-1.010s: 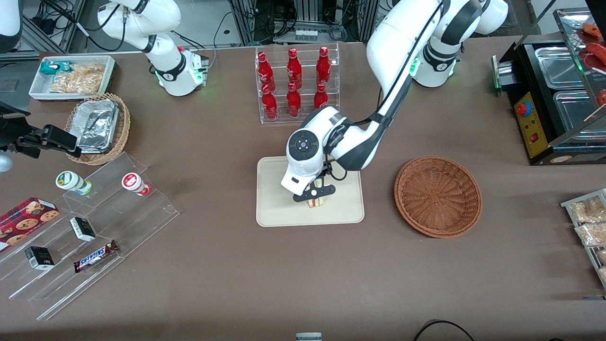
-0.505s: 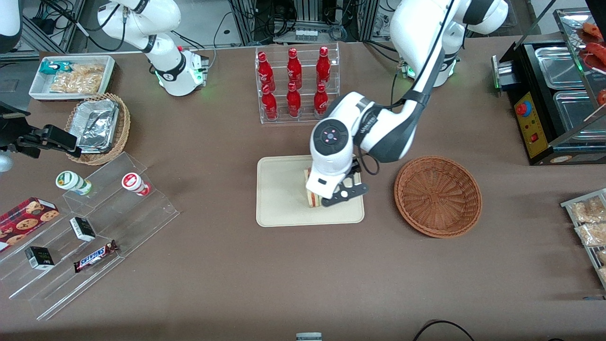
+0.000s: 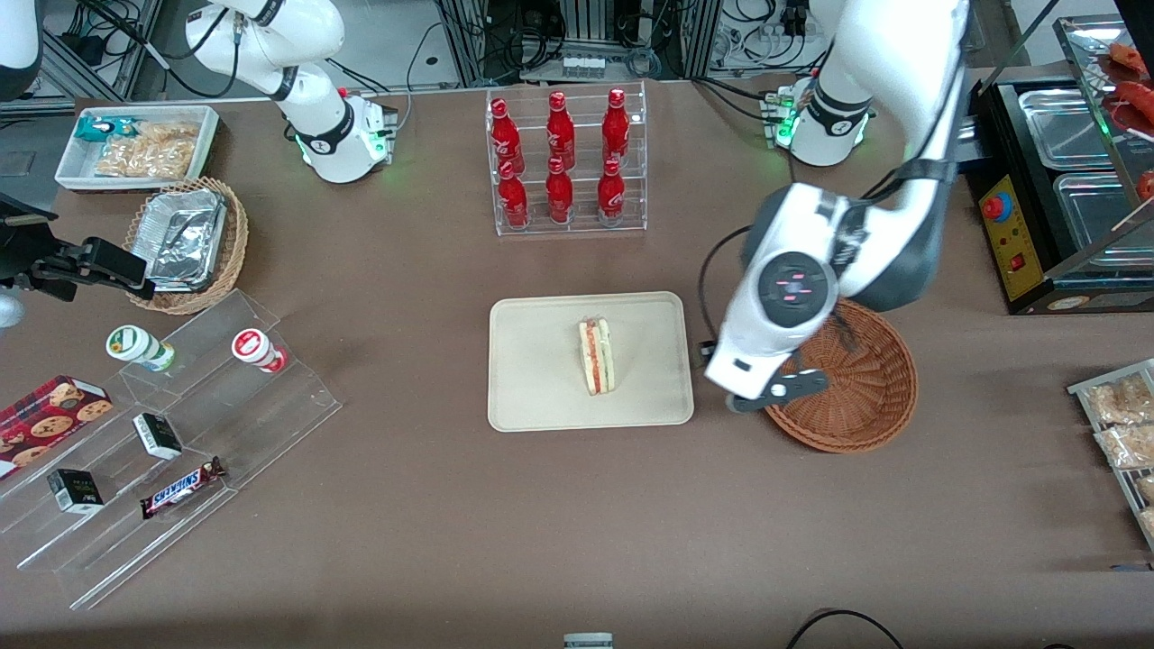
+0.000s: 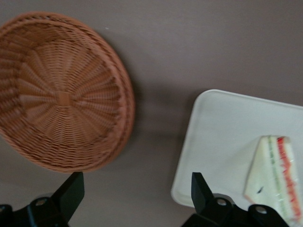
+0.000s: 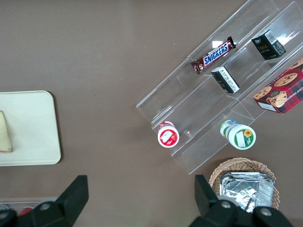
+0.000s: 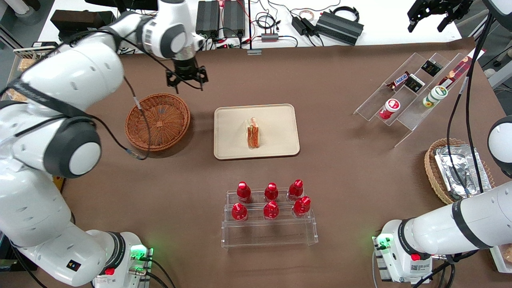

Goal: Place sandwich from basket to tray

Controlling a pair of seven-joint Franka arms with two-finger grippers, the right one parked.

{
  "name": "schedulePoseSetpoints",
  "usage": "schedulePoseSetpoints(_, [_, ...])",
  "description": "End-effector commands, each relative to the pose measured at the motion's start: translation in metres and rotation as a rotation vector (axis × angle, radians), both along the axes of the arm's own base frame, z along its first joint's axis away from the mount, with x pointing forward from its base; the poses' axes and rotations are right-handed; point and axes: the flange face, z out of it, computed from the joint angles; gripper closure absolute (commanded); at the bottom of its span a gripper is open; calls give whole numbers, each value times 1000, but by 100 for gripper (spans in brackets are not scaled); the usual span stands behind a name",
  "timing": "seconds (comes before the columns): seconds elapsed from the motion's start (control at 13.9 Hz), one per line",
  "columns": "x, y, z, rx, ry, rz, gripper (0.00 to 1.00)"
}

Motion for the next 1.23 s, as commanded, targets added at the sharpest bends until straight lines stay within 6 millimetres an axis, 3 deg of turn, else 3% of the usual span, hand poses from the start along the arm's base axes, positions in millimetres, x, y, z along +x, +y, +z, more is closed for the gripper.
schedulePoseSetpoints(0.0, [-28,60,33,-41,48,-112,0])
schedulePoseSetpoints(0.36, [-43,163,96,-84,61,-109,0])
schedulePoseSetpoints(0.65, [-58,221,149,-122,3,-184,0])
schedulePoseSetpoints(0.87, [-57,248,177,-127,-42,-232,0])
schedulePoseSetpoints(1.15, [-52,252,208,-80,-112,-235,0])
